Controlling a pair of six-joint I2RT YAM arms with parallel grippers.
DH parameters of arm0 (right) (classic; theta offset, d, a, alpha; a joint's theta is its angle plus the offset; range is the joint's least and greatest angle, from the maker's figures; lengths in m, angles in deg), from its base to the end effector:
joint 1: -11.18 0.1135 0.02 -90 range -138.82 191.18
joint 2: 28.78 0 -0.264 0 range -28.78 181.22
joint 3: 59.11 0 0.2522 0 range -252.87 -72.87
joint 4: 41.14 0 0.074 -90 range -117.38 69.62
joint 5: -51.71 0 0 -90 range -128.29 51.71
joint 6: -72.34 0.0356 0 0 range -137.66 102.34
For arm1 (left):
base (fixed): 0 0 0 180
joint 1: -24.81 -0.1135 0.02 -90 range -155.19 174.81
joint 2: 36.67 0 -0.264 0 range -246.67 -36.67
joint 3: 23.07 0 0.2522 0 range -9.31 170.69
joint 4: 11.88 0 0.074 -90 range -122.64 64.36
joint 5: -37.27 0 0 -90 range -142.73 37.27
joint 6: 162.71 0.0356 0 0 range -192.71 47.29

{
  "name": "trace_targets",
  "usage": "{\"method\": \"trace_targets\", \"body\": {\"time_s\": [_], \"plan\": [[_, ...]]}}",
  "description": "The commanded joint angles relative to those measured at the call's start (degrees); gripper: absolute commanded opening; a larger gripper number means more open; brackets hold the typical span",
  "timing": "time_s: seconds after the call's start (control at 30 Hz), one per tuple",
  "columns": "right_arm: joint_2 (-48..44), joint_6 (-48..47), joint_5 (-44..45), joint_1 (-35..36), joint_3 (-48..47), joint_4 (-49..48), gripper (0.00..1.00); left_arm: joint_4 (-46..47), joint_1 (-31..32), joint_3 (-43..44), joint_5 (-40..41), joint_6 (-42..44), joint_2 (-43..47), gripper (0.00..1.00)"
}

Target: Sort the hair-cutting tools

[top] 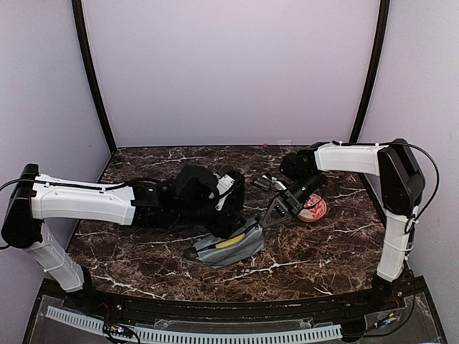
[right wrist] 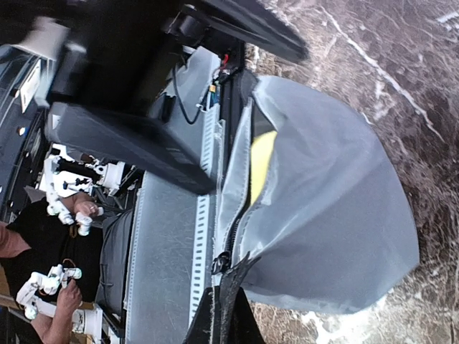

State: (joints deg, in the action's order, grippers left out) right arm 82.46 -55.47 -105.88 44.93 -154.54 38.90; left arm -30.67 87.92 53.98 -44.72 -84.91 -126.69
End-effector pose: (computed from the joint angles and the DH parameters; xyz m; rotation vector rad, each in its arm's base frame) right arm 0.2722 0.2215 0.2037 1.4315 -2.1366 -1.7239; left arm 0.1667 -0.3177 0.2634 0.8613 2.0074 -0.6218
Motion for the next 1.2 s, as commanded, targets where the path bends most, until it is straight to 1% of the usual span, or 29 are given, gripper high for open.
{"method": "trace_targets", "body": {"time_s": [0.0, 0.07, 0.23, 0.37, 0.43, 0.5, 0.6, 0.73, 0.8, 0.9, 0.97, 1.03, 1.17], "plan": [[1.41, -6.24, -4.67, 0.26, -1.67, 5.39, 0.0, -6.9, -0.05, 0.51, 2.62, 0.66, -3.01, 0.67], [1.57, -6.24, -4.6, 0.28, -1.57, 5.35, 0.0, -8.57, -0.01, 0.69, 3.02, 1.01, -4.63, 0.67], [1.32, -4.5, -3.37, 0.31, -0.86, 3.47, 0.0, -8.31, -0.01, 0.37, 0.84, 1.73, -7.83, 0.66], [0.82, -3.0, -2.57, 0.33, -0.13, 1.92, 0.0, -11.99, -0.01, 3.5, 4.22, 0.94, -11.91, 0.6], [0.66, -2.52, -2.38, 0.33, 0.01, 1.5, 0.0, -13.93, -0.01, 5.32, 4.8, 0.55, -13.94, 0.59], [0.45, -2.13, -2.21, 0.26, 0.17, 1.21, 0.0, -14.18, -0.01, 5.96, 4.26, 0.48, -14.03, 0.6], [0.35, -1.44, -1.63, 0.28, 0.62, 0.35, 0.0, -13.2, 0.17, 5.18, 4.44, 0.81, -11.5, 0.62], [0.76, -0.66, -0.88, 0.26, 0.41, -0.31, 0.0, -11.39, 0.13, 3.08, 6.9, 0.02, -5.29, 0.62], [0.91, -0.67, -1.13, 0.32, -0.04, 0.0, 0.0, -8.11, 0.12, 0.97, 6.82, -0.63, -1.17, 0.63], [1.02, -0.86, -1.24, 0.3, -0.9, 0.74, 0.0, -0.07, 0.17, -4.27, 3.72, -0.99, 4.72, 0.67], [0.84, -0.71, -1.12, 0.33, -1.1, 0.74, 0.0, 3.22, 0.19, -6.0, 1.86, -1.71, 7.34, 0.65], [0.56, -0.36, -0.95, 0.34, -1.01, 0.59, 0.0, 4.5, 0.15, -6.77, 1.05, -2.78, 9.02, 0.61], [-0.22, 0.87, -0.85, 0.33, -0.6, -0.74, 0.0, 5.74, 0.17, -6.64, -2.69, -5.59, 8.96, 0.58]]}}
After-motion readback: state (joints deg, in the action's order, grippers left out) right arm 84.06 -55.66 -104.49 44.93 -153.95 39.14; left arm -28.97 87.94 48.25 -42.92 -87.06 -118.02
